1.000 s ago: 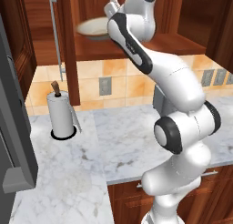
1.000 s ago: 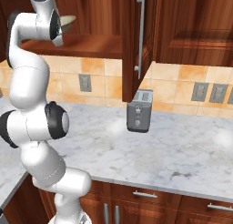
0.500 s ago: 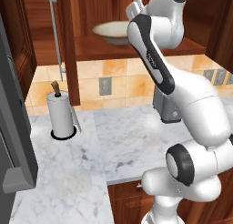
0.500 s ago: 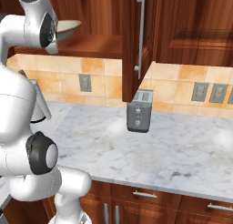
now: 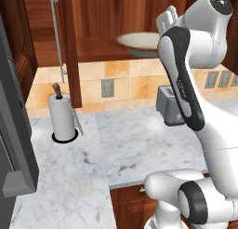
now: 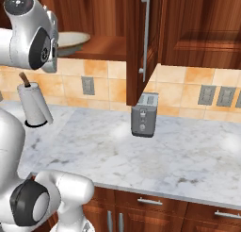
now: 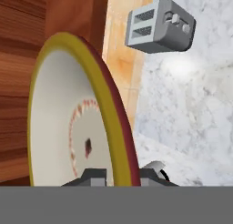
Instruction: Pick up the bowls from the cabinet and place each bowl in front of a stool on the dining counter.
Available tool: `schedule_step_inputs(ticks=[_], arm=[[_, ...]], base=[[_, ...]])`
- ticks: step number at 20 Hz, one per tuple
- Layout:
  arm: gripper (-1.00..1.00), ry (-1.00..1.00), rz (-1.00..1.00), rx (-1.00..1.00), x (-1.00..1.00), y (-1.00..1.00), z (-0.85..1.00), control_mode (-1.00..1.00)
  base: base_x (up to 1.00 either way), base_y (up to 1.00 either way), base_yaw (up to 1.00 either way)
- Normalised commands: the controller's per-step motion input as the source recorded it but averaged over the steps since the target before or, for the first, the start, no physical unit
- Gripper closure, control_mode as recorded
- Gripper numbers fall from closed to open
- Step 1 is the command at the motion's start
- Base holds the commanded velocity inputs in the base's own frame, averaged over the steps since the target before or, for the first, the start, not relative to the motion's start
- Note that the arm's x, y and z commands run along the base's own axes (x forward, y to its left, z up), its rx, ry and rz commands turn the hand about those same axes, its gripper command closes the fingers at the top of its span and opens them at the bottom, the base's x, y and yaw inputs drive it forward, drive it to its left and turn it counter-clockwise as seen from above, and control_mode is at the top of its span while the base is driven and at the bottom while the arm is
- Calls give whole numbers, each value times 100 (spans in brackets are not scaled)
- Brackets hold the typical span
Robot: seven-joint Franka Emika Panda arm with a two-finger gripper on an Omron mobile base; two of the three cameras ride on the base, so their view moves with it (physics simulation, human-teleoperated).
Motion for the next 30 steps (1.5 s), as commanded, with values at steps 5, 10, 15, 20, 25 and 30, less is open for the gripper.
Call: schedule_step_inputs(ticks=[5, 10, 15, 20, 25, 30], arm=[[100, 14, 0, 2, -100, -49, 0, -100], [100, 13, -6, 1, -96, -23, -15, -100], [100, 8, -7, 0, -91, -18, -7, -100], [100, 2, -4, 0, -81, -10, 0, -100], [100, 0, -4, 0, -54, -2, 0, -100], [100, 0, -1, 0, -6, 0, 0, 100]], base=[[0, 0, 0], [0, 0, 0], [0, 0, 0], [0, 0, 0], [0, 0, 0], [-45, -8, -9]])
